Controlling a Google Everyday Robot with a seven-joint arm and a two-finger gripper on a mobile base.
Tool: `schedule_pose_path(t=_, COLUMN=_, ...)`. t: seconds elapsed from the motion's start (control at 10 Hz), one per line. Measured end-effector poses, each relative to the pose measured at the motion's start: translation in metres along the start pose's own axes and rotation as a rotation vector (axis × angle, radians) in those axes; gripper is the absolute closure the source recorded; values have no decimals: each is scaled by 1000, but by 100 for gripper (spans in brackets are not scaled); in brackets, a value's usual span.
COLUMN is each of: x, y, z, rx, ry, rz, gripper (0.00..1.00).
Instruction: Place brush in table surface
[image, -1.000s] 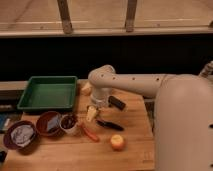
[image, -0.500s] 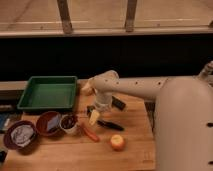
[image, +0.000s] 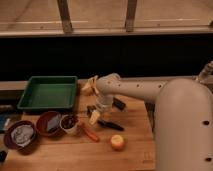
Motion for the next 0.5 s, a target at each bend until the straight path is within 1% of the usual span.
schedule_pose_path(t=0.2, x=-6, y=4, z=5, rx=12, ry=8, rz=-11, gripper=20)
schedule_pose_path(t=0.3, x=-12, y=10, z=8, rx=28, ry=14, rz=-19, gripper=20)
schedule_pose_path(t=0.5, x=-10, y=7, z=14, rx=76, ry=57, rz=-6, gripper=20)
